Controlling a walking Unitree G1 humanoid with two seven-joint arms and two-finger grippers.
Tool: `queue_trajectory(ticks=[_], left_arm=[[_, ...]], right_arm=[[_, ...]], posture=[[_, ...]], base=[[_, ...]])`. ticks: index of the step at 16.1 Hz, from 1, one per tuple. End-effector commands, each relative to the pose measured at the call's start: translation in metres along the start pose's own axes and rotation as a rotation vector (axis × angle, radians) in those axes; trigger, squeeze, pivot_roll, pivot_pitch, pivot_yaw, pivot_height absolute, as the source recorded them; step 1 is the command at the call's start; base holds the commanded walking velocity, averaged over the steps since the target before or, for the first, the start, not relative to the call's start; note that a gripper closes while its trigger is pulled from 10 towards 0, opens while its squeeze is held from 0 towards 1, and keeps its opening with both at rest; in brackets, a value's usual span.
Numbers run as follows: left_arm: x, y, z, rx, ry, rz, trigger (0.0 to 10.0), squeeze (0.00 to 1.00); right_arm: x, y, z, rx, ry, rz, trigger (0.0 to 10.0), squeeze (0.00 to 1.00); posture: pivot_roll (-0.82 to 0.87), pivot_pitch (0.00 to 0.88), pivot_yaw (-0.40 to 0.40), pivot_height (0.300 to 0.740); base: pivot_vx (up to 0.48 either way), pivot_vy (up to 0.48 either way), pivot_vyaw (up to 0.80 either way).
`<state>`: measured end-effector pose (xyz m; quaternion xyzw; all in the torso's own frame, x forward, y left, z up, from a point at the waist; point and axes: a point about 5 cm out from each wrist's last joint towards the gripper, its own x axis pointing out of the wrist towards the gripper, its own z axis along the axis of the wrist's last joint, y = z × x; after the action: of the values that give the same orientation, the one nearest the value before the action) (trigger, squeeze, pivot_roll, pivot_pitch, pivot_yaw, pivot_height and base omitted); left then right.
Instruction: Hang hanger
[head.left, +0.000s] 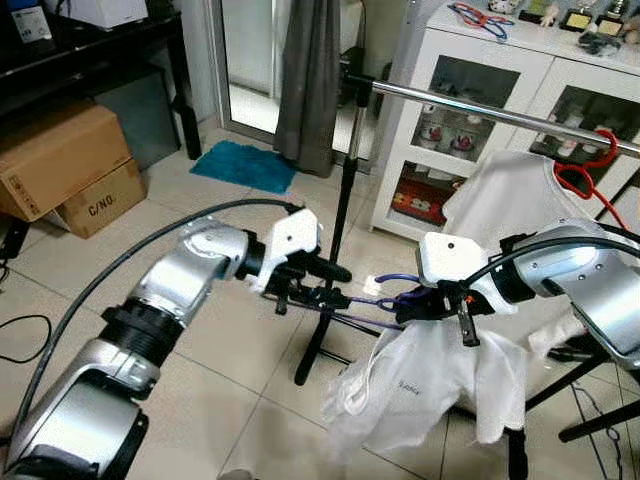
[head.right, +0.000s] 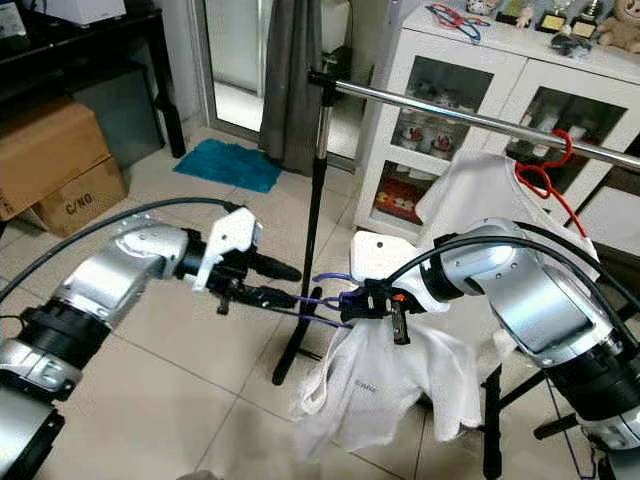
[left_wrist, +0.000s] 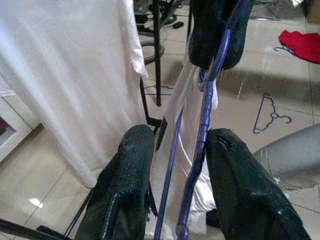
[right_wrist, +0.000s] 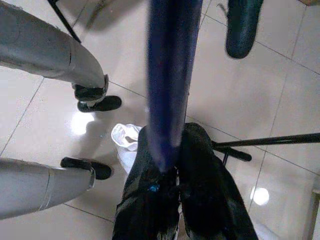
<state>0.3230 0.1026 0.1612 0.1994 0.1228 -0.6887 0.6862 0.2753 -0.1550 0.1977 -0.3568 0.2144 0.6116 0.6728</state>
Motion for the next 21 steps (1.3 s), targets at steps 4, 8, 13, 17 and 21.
queue_trajectory(ticks=[4, 8, 13, 17, 21], left_arm=[[0.008, 0.001, -0.001, 0.091, 0.054, 0.012, 0.0, 0.00], [0.011, 0.007, 0.000, 0.159, 0.075, 0.089, 0.0, 0.00], [0.013, 0.004, 0.007, 0.153, -0.068, 0.088, 0.0, 0.00], [0.010, -0.004, 0.004, 0.098, -0.211, 0.165, 0.0, 0.00], [0.004, -0.010, -0.009, 0.050, -0.202, 0.237, 0.0, 0.00]], right_arm=[[-0.001, -0.002, 0.006, -0.041, 0.003, 0.000, 0.0, 0.00], [0.000, -0.004, 0.009, -0.050, -0.002, -0.005, 0.0, 0.00], [0.001, -0.005, 0.013, -0.063, -0.017, -0.015, 0.0, 0.00], [-0.007, -0.013, 0.026, -0.041, -0.119, -0.077, 10.0, 0.46], [-0.021, -0.017, 0.028, -0.043, -0.177, -0.143, 10.0, 1.00]], posture=[[-0.02, 0.000, -0.057, 0.740], [-0.02, 0.000, -0.058, 0.740], [-0.02, 0.000, -0.059, 0.740], [-0.02, 0.000, -0.055, 0.740], [-0.02, 0.000, -0.061, 0.740]], base=[[0.000, 0.000, 0.00], [0.000, 0.000, 0.00], [0.000, 0.000, 0.00], [0.000, 0.000, 0.00], [0.000, 0.000, 0.00]])
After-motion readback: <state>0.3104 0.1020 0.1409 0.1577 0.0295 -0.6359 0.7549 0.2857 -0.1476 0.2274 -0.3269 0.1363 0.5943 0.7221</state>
